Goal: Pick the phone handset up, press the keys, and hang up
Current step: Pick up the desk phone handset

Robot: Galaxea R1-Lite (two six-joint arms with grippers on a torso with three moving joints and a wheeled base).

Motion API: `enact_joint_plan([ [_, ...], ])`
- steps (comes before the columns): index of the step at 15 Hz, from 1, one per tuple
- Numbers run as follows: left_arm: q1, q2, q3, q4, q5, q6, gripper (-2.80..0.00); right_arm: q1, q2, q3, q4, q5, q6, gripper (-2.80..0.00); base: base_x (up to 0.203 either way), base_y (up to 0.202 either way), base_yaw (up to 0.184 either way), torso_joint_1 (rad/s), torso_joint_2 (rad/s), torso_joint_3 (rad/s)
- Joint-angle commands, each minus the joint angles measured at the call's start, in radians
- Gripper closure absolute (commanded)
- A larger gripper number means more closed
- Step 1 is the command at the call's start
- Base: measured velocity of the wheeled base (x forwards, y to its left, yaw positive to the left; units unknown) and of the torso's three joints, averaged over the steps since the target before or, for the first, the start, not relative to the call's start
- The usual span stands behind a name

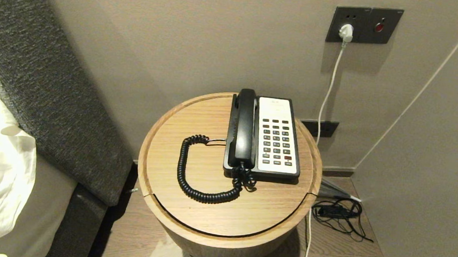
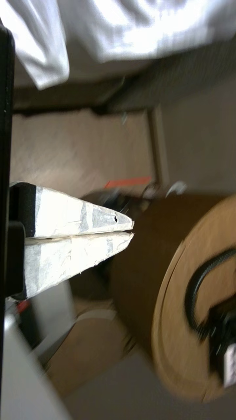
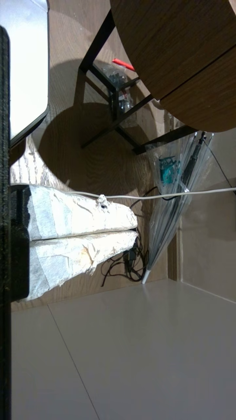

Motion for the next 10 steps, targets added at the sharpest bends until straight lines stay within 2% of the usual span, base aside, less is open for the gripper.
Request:
enact_joint_plan([
  [1, 0.000, 0.207, -0.100, 0.028, -0.071, -0.002, 0.00, 0.000, 0.001, 0.000, 0.000, 0.000, 0.003, 0.00, 0.000, 0.000, 0.000, 0.000, 0.00, 0.000],
  [6, -0.011, 0.710, -0.480, 0.063, -0.294, -0.022, 0.00, 0.000, 0.001, 0.000, 0.000, 0.000, 0.000, 0.00, 0.000, 0.000, 0.000, 0.000, 0.00, 0.000],
  [8, -0.069, 0.886, -0.654, 0.066, -0.373, -0.083, 0.00, 0.000, 0.001, 0.000, 0.000, 0.000, 0.000, 0.00, 0.000, 0.000, 0.000, 0.000, 0.00, 0.000],
  [10, -0.166, 1.019, -0.754, 0.068, -0.407, -0.143, 0.00, 0.000, 0.001, 0.000, 0.000, 0.000, 0.000, 0.00, 0.000, 0.000, 0.000, 0.000, 0.00, 0.000],
])
